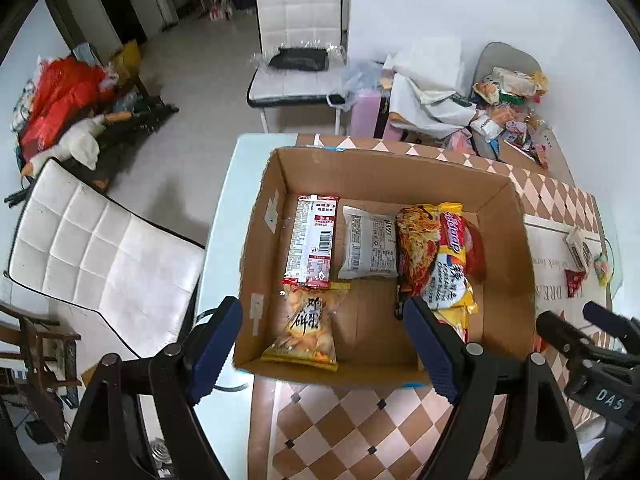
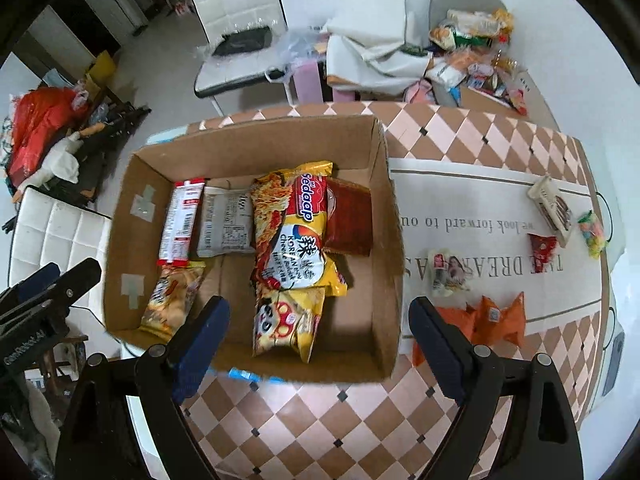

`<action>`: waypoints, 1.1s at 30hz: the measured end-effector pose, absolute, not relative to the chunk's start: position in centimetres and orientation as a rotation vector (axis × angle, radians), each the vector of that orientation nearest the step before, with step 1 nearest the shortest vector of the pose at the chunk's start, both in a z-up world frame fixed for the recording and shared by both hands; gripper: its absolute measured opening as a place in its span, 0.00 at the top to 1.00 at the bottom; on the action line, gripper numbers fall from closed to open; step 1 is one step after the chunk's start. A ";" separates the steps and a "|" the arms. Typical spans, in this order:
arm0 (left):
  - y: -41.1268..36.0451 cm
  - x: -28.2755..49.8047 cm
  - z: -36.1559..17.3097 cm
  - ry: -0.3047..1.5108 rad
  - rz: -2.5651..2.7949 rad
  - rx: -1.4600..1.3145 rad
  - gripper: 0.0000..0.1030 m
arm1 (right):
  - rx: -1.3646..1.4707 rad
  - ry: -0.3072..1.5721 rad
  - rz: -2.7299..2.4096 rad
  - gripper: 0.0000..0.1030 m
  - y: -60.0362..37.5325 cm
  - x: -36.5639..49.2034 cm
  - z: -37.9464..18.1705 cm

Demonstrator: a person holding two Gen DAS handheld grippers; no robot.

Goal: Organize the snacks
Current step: 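Carry both packets into the box and open both tools, then grasp an orange packet with the left tool while the right tool grasps another orange packet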

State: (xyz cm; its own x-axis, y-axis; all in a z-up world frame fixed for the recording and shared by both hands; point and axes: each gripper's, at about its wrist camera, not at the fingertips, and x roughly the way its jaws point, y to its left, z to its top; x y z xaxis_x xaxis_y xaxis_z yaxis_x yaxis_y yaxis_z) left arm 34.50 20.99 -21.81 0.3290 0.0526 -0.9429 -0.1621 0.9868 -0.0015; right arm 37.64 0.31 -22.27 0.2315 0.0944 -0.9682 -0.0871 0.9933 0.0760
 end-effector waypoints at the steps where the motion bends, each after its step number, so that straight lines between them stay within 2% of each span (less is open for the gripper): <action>1: 20.7 33.9 -21.3 1.219 0.139 -0.091 0.20 | 0.005 1.320 0.127 0.10 0.2 37.2 -21.6; 17: 18.8 26.8 -14.9 1.126 0.093 -0.076 0.20 | 0.002 1.158 0.178 0.10 -1.6 28.6 -12.6; 25: 18.1 24.8 -13.4 1.103 0.089 -0.098 0.20 | 0.023 1.141 0.210 0.10 -2.2 26.1 -10.5; 31: 16.7 24.8 -13.2 1.102 0.087 -0.050 0.20 | 0.055 1.166 0.247 0.10 -2.6 25.8 -10.9; 33: 15.6 25.5 -13.4 1.112 0.063 -0.033 0.09 | 0.092 1.180 0.240 0.10 -3.7 26.2 -11.4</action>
State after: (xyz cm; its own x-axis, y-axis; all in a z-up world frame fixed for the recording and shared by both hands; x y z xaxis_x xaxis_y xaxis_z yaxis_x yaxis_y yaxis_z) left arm 25.51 15.63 -13.40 0.4409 0.0339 -0.8969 -0.0672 0.9977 0.0047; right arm 26.19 -3.71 -11.39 0.3589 0.2340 -0.9036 -0.1380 0.9707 0.1966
